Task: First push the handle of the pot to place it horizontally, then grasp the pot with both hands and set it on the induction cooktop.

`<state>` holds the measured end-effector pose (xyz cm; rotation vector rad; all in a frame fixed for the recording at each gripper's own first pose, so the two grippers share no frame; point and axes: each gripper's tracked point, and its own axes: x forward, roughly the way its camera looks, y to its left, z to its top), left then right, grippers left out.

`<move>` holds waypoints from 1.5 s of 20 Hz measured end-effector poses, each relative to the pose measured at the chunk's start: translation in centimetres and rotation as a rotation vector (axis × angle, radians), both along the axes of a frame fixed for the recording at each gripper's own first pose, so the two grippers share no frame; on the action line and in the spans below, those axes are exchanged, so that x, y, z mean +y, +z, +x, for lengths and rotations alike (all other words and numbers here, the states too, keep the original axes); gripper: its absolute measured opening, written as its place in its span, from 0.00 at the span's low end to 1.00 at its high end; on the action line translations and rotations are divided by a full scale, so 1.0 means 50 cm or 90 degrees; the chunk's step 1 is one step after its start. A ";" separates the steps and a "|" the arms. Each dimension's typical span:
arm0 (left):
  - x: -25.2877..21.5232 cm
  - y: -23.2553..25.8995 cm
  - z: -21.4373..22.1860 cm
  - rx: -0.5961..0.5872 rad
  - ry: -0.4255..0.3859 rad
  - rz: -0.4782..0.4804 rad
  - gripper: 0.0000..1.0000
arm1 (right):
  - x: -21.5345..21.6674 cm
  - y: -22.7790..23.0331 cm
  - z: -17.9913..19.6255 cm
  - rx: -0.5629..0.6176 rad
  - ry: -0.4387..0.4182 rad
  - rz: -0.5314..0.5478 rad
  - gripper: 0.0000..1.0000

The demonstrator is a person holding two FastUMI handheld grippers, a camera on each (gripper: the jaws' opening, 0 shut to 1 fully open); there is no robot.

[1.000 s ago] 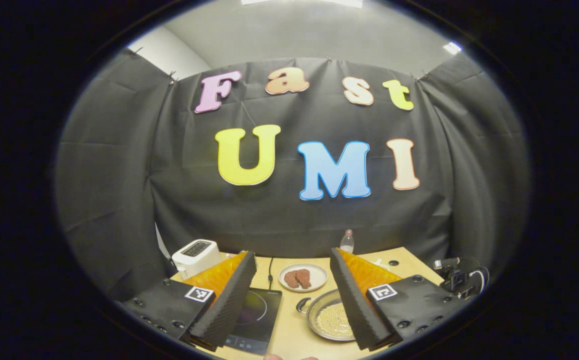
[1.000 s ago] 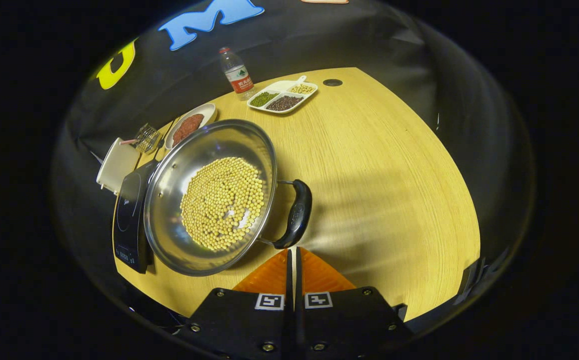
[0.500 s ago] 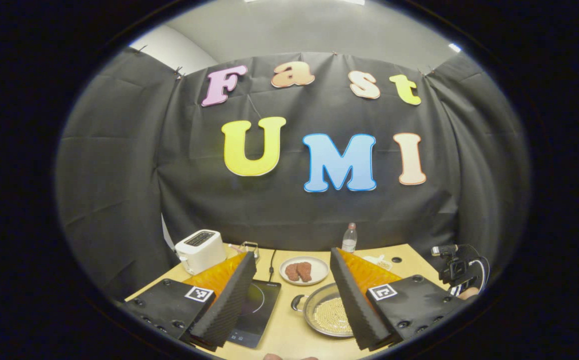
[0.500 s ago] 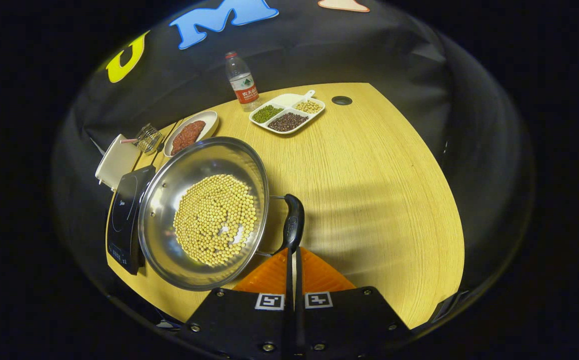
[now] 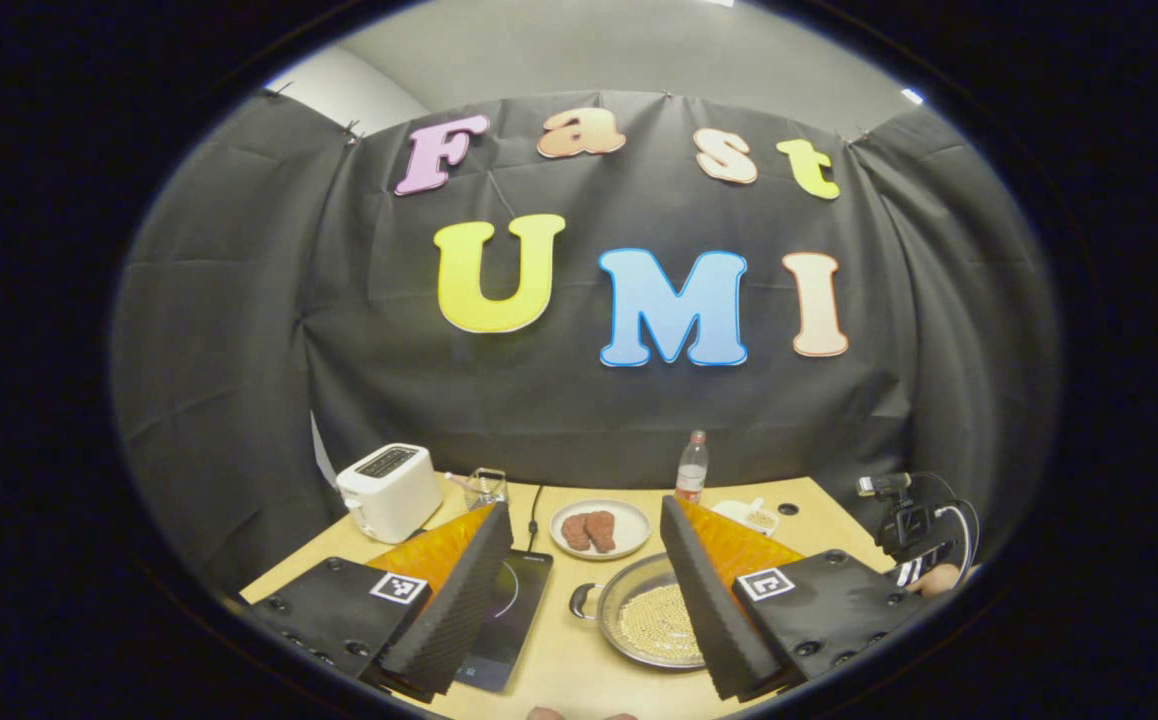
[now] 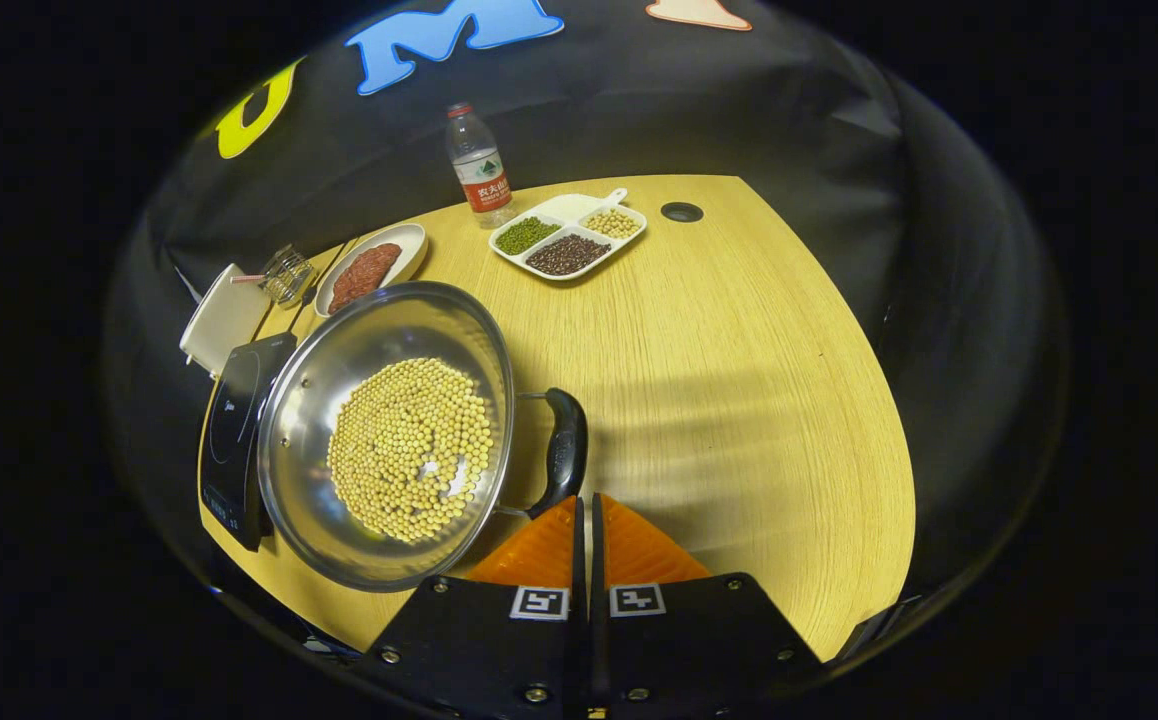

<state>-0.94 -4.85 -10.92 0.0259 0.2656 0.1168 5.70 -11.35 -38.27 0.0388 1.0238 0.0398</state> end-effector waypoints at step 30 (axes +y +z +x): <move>0.058 -0.627 0.208 0.392 -0.172 -0.039 0.96 | 0.054 0.018 0.075 -0.157 -0.044 -0.083 0.97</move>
